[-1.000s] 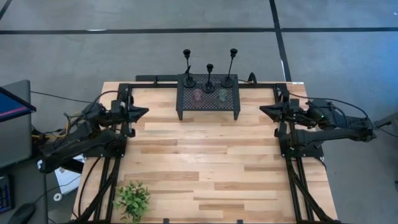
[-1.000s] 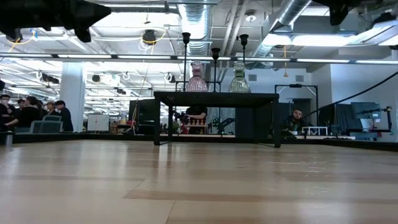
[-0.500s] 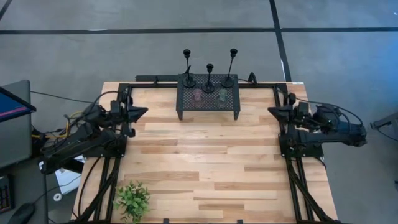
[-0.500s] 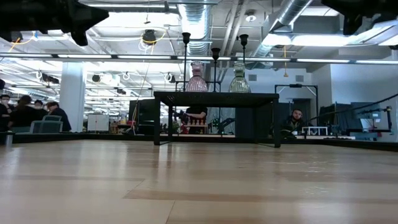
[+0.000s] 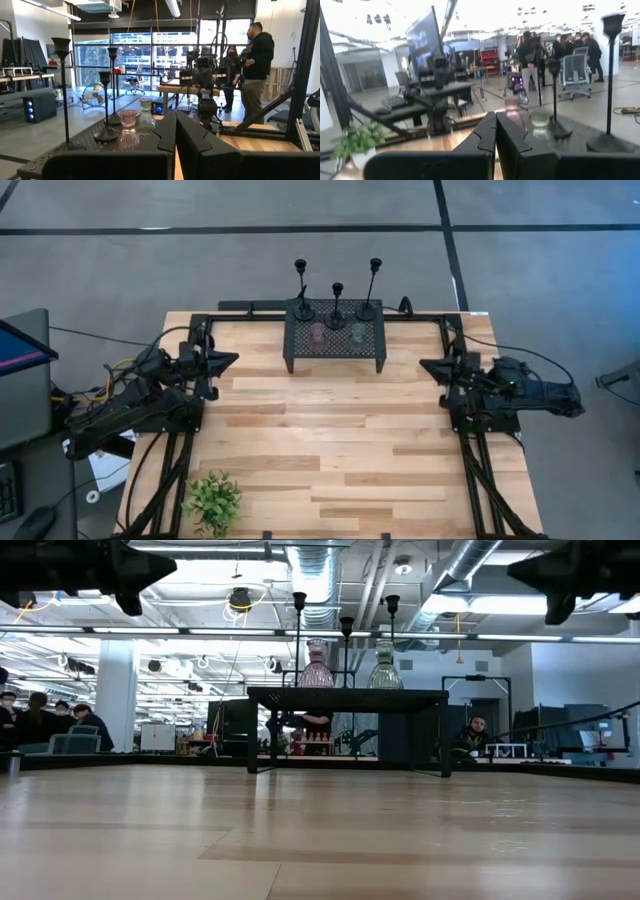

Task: Pick & Place candle stick holders
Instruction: Return to Home Position

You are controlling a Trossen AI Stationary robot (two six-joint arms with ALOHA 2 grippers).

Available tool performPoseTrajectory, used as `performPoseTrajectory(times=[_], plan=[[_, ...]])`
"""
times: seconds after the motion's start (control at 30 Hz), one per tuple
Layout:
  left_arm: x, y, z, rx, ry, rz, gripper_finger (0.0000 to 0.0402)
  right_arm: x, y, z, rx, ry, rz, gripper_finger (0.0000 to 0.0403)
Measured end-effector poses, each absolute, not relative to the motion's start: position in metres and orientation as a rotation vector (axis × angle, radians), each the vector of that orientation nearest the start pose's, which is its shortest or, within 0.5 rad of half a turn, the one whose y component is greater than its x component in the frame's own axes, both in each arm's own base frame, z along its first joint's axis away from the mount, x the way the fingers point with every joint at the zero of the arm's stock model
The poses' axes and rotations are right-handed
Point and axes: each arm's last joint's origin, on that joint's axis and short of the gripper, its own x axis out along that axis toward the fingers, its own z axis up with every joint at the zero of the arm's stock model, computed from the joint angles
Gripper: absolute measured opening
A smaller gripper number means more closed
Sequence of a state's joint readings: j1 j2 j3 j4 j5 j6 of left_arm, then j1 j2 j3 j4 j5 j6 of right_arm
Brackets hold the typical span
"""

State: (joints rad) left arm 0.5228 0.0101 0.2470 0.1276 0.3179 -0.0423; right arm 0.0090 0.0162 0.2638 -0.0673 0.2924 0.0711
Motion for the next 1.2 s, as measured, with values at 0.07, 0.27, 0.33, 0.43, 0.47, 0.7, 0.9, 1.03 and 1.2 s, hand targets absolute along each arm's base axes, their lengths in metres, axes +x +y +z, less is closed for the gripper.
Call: performPoseTrajectory(times=[0.07,0.27,0.33,0.43,0.47,0.7,0.9,1.03,1.2], plan=[[0.064,0.027,0.256,0.107,-0.337,0.195,0.0006,0.076,-0.008,0.235,0.097,-0.183,-0.275,0.0],[0.064,0.027,0.256,0.107,-0.337,0.196,0.0007,0.084,-0.007,0.217,0.098,-0.188,-0.272,0.0],[0.064,0.027,0.256,0.107,-0.337,0.195,0.0007,0.083,-0.007,0.22,0.101,-0.21,-0.269,0.0],[0.064,0.027,0.256,0.107,-0.337,0.196,0.0007,0.083,-0.007,0.219,0.097,-0.195,-0.253,0.0],[0.064,0.027,0.256,0.107,-0.337,0.195,0.0007,0.083,-0.006,0.218,0.094,-0.188,-0.236,0.0],[0.065,0.026,0.256,0.112,-0.334,0.169,0.0007,0.09,-0.002,0.2,0.092,-0.141,-0.12,0.0],[0.065,0.026,0.256,0.107,-0.334,0.161,0.0008,0.096,0.003,0.18,0.095,-0.15,-0.076,0.0],[0.065,0.026,0.256,0.089,-0.335,0.154,0.0008,0.097,0.005,0.179,0.074,-0.137,-0.051,0.0],[0.065,0.025,0.256,0.089,-0.334,0.144,0.0008,0.097,0.008,0.174,0.066,-0.088,-0.022,0.0]])
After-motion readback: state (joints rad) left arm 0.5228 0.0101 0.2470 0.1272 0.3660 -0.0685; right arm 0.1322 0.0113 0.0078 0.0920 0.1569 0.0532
